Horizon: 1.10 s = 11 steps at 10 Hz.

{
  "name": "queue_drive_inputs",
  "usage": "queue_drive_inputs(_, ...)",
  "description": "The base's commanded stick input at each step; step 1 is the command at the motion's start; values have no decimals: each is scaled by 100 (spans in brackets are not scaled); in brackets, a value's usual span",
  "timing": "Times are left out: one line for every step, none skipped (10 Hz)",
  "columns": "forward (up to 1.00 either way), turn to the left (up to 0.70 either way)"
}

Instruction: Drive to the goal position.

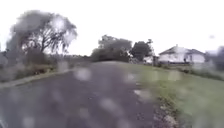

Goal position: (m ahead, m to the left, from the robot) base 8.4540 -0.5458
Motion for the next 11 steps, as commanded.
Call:
queue_drive_inputs(100,-35)
queue_drive_inputs(100,-38)
queue_drive_inputs(100,-29)
queue_drive_inputs(100,-22)
queue_drive_inputs(100,-15)
queue_drive_inputs(100,-7)
queue_drive_inputs(100,0)
queue_drive_inputs(100,0)
queue_drive_inputs(100,0)
queue_drive_inputs(100,0)
queue_drive_inputs(100,0)
